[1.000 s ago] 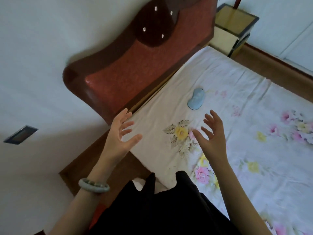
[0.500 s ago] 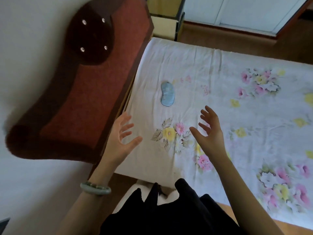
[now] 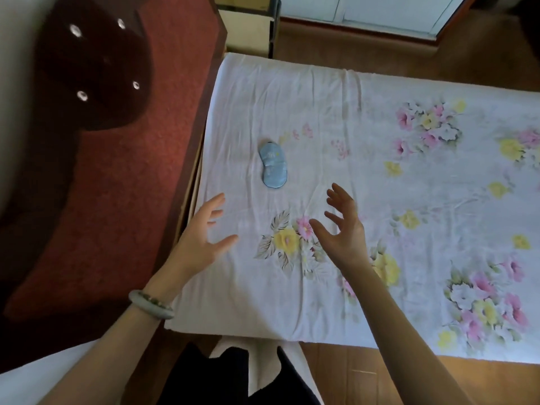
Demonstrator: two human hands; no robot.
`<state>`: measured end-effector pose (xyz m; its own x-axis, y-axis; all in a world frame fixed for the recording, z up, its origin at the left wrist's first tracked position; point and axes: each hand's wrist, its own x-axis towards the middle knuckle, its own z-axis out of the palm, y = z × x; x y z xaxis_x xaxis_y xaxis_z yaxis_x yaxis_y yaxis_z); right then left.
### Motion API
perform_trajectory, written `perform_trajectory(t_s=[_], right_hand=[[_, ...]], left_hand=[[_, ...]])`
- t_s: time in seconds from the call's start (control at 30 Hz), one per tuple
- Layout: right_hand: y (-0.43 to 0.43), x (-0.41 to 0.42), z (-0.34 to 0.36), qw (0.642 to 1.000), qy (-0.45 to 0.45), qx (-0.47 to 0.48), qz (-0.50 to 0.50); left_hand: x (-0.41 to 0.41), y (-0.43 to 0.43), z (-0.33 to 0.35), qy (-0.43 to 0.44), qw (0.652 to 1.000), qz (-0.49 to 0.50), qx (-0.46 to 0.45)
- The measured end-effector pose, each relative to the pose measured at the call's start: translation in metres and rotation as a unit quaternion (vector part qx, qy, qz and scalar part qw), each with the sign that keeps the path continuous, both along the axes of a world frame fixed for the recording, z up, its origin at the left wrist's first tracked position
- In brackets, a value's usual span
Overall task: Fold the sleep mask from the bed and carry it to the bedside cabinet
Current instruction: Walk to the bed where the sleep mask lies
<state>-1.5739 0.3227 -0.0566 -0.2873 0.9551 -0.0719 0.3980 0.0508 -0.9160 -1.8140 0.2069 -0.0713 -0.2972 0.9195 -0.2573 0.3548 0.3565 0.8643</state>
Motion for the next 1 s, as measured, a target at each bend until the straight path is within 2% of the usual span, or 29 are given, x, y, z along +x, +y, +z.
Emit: perform_trajectory(t_s=[0.17,0.37,0.53,0.63,0.77,1.0], right_hand=[[0.049,-0.023,-0.087,1.0,-0.013,-0.001,0.002],[0.119,-0.045,-0.219,0.995,-0.092,0.006,0.023],[0.146,-0.064,-0.31,0.992,-0.116,0.003,0.042],[0.148,-0.067,-0.347,0.993,-0.117,0.0,0.023],[0.154,-0.068,-0.379,0.985,-0.167,0.02,0.049],[0.169,-0.074,-0.392,0.982,-0.179,0.036,0.054]], left_hand=[[-0.024,0.049,-0.091,0.108,0.992,-0.066,-0.009],[-0.025,0.113,-0.221,0.241,0.953,-0.186,-0.007],[-0.018,0.158,-0.311,0.312,0.925,-0.215,0.011],[-0.014,0.188,-0.343,0.373,0.887,-0.27,0.04],[-0.015,0.226,-0.366,0.433,0.844,-0.305,0.084],[-0.019,0.263,-0.384,0.425,0.846,-0.287,0.144]])
